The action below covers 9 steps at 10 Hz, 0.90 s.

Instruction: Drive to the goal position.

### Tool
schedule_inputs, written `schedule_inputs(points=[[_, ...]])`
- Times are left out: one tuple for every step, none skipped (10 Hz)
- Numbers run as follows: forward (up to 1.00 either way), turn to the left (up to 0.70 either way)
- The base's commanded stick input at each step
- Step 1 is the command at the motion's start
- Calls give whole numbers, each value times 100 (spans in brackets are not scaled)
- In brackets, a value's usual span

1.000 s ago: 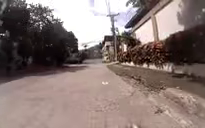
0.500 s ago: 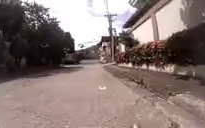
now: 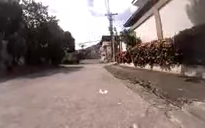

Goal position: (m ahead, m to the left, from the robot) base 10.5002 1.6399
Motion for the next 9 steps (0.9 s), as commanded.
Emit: schedule_inputs(points=[[70,0],[70,0],[70,0],[70,0],[70,0],[70,0],[70,0],[70,0],[70,0]])
